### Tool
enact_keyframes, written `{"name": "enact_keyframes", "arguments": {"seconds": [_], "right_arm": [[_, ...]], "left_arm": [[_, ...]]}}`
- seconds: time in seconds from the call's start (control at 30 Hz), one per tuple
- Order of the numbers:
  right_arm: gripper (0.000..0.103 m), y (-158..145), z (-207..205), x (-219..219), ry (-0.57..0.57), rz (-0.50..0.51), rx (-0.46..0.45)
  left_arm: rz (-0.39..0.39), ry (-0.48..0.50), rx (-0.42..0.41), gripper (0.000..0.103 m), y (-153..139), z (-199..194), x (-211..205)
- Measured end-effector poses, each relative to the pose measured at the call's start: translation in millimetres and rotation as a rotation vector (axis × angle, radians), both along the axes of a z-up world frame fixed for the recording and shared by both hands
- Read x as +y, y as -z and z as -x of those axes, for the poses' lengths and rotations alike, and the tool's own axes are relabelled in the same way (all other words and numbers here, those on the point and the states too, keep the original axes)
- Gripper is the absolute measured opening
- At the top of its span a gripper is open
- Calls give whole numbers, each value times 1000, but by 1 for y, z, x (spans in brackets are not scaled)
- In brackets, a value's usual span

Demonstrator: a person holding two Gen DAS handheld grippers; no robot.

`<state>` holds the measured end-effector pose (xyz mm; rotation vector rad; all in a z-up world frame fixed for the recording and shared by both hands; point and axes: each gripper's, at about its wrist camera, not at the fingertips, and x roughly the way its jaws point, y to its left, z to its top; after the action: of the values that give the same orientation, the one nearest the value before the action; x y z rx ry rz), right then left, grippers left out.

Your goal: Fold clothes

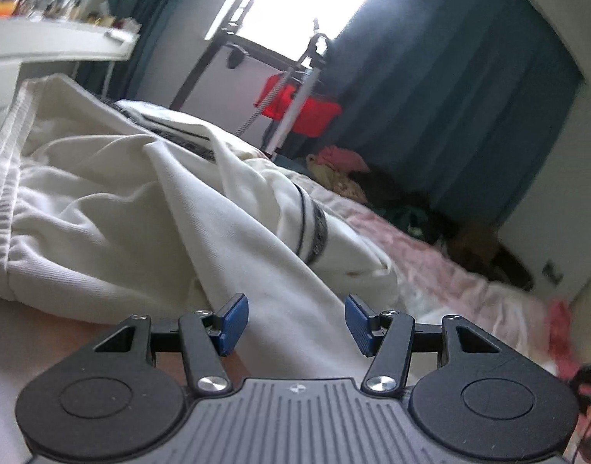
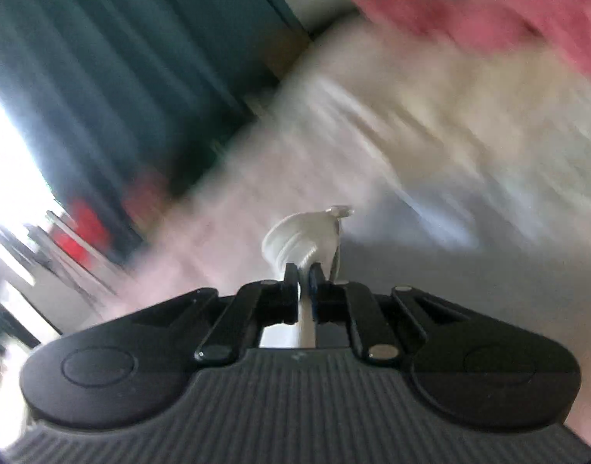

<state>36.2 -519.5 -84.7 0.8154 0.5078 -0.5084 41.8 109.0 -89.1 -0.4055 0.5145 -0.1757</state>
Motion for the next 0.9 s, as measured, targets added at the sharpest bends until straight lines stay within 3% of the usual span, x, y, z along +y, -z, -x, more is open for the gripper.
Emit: {"name": "enact_keyframes", "arguments": {"seconds": [0.07, 0.1, 0.17, 0.3, 0.33, 0.37, 0.47, 0.57, 0.77, 0.9], "right_arm": [[11, 31, 8, -19, 15, -110, 197], [11, 42, 15, -26, 31, -191, 195], [11, 51, 28, -36, 58, -303, 119], [12, 61, 38, -42, 97, -433, 11], [17, 63, 36, -43, 95, -453, 1], [29, 66, 34, -43, 93, -472, -8], [50, 68, 36, -43, 66, -523, -73], [51, 59, 25, -42, 4, -464, -42], [50, 45, 15, -39, -11, -108, 126], [50, 67, 12, -53, 39, -144, 98]], "left_arm": [[-44, 4, 3, 57, -1, 1, -8], [-60, 6, 4, 57, -1, 3, -11], [-65, 10, 9, 57, -3, 5, -13], [-58, -16, 30, 57, -5, 8, -7], [-51, -23, 36, 58, -6, 11, -5], [-48, -31, 40, 58, -5, 12, -4], [-42, -59, 66, 58, -2, 7, 2], [-17, -82, 98, 58, 1, 4, 7], [-29, -106, 111, 59, 5, 3, 9], [-46, -105, 120, 60, 8, 1, 7]]}}
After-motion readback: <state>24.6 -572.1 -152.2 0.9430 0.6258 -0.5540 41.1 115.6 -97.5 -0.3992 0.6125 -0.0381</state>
